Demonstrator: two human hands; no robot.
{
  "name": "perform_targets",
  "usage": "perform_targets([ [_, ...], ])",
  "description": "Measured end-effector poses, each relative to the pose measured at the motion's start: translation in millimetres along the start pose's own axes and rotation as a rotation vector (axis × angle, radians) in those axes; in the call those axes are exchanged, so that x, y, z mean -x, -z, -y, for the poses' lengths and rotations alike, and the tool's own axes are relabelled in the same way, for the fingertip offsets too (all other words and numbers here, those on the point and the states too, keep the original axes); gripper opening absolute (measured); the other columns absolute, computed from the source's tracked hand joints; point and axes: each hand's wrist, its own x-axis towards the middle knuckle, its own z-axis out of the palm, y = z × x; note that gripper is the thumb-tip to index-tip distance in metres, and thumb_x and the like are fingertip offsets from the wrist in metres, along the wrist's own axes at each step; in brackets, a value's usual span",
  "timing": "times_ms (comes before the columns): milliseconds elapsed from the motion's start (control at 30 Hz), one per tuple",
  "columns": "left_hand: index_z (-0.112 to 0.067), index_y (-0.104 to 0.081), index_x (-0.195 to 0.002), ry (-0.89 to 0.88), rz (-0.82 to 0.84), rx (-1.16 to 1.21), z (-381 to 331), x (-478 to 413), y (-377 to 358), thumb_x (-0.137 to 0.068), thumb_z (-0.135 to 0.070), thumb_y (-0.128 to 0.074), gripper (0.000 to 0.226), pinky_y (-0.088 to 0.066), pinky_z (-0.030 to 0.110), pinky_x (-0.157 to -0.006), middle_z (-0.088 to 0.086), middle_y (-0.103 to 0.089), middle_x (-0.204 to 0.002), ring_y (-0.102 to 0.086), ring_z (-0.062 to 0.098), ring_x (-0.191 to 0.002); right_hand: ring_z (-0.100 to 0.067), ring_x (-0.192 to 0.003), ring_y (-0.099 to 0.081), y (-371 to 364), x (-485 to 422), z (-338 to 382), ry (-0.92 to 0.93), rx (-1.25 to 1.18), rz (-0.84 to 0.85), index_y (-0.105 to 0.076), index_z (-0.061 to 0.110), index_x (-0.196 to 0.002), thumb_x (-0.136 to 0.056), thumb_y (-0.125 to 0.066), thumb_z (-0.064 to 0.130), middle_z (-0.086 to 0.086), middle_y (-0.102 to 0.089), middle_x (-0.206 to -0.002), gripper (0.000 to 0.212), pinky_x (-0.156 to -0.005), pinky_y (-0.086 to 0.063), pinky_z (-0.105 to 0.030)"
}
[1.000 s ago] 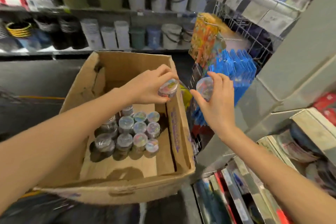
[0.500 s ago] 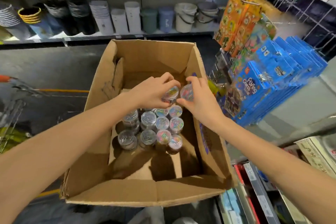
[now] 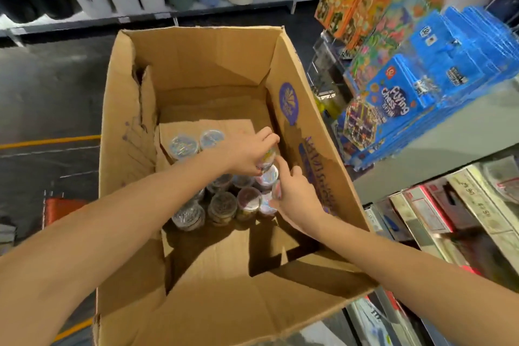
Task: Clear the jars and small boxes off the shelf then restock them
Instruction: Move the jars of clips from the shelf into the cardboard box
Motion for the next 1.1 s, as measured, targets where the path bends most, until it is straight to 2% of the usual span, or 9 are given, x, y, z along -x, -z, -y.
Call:
perform_targets([
  [67, -0.014, -0.029, -0.139, 0.002, -0.016, -0.079, 0, -2, -7, -0.081, -0.040, -0.068, 0.075, -0.049, 0.039, -0.075, 0.002, -0.035, -0.132, -0.056, 0.022, -0.087, -0.033, -0.103, -0.054, -12, -3, -4, -0.041, -0.009, 0.008, 0.000, 0.024, -0.152, -0.084, -0.067, 0.018, -0.015, -0.044, -0.124, 0.095, -0.089, -0.048, -0.045],
  [167, -0.013, -0.031, -0.138, 0.006, -0.004, -0.103, 0, -5, -15, -0.084, -0.039, -0.064, 0.069, -0.042, 0.033, -0.076, 0.002, -0.037, -0.132, -0.054, 0.020, -0.089, -0.029, -0.101, -0.051, -26, -9, -3, -0.084, -0.016, -0.011, 0.003, 0.021, -0.152, -0.087, -0.060, 0.010, -0.014, -0.044, -0.121, 0.092, -0.088, -0.048, -0.041],
  [267, -0.013, -0.034, -0.135, 0.008, 0.026, -0.068, 2, -8, -20, -0.084, -0.034, -0.066, 0.064, -0.041, 0.035, -0.080, 0.003, -0.038, -0.129, -0.050, 0.017, -0.085, -0.023, -0.098, -0.052, -43, -15, -1, -0.098, 0.041, -0.007, 0.008, 0.018, -0.152, -0.087, -0.061, 0.011, -0.012, -0.045, -0.118, 0.095, -0.086, -0.049, -0.035],
  [333, -0.014, -0.035, -0.130, 0.011, 0.035, -0.057, 5, -9, -25, -0.082, -0.033, -0.066, 0.060, -0.045, 0.038, -0.082, 0.003, -0.039, -0.126, -0.055, 0.020, -0.087, -0.022, -0.097, -0.051, -51, -19, -1, -0.115, 0.029, 0.030, 0.009, 0.016, -0.152, -0.088, -0.062, 0.013, -0.013, -0.044, -0.119, 0.095, -0.087, -0.048, -0.033],
  [533, -0.013, -0.032, -0.132, 0.005, 0.044, -0.137, 10, -14, -41, -0.083, -0.034, -0.061, 0.060, -0.038, 0.035, -0.071, 0.003, -0.038, -0.130, -0.057, 0.023, -0.089, -0.024, -0.100, -0.050, -64, -25, -11, -0.063, -0.028, 0.081, 0.006, 0.016, -0.152, -0.085, -0.069, 0.019, -0.013, -0.043, -0.117, 0.101, -0.091, -0.046, -0.036],
  [700, -0.014, -0.032, -0.133, 0.004, 0.052, -0.138, 9, -15, -44, -0.083, -0.033, -0.063, 0.062, -0.043, 0.037, -0.081, 0.004, -0.036, -0.134, -0.056, 0.021, -0.098, -0.023, -0.106, -0.046, -63, -26, -12, -0.049, -0.057, 0.073, 0.004, 0.020, -0.152, -0.085, -0.069, 0.016, -0.012, -0.040, -0.122, 0.100, -0.093, -0.046, -0.035],
  [900, -0.014, -0.028, -0.139, 0.011, 0.123, -0.090, 12, -15, -41, -0.082, -0.031, -0.068, 0.072, -0.043, 0.042, -0.091, 0.007, -0.034, -0.135, -0.057, 0.023, -0.101, -0.026, -0.118, -0.042, -47, -30, -11, -0.103, -0.113, 0.173, 0.008, 0.023, -0.152, -0.084, -0.068, 0.010, -0.014, -0.028, -0.133, 0.103, -0.098, -0.040, -0.035],
  [1000, -0.015, -0.026, -0.140, 0.011, 0.129, -0.075, 13, -15, -40, -0.083, -0.029, -0.067, 0.072, -0.041, 0.041, -0.091, 0.007, -0.033, -0.135, -0.056, 0.023, -0.100, -0.030, -0.120, -0.039, -43, -30, -11, -0.097, -0.083, 0.187, 0.010, 0.026, -0.151, -0.084, -0.064, 0.002, -0.015, -0.027, -0.133, 0.103, -0.100, -0.042, -0.040],
  [1100, -0.015, -0.028, -0.138, 0.001, 0.120, -0.089, 12, -16, -43, -0.082, -0.028, -0.067, 0.069, -0.041, 0.038, -0.084, 0.007, -0.034, -0.132, -0.057, 0.024, -0.096, -0.034, -0.123, -0.034, -41, -32, -10, -0.123, -0.058, 0.188, 0.007, 0.026, -0.151, -0.083, -0.064, 0.003, -0.017, -0.025, -0.136, 0.102, -0.102, -0.041, -0.044],
])
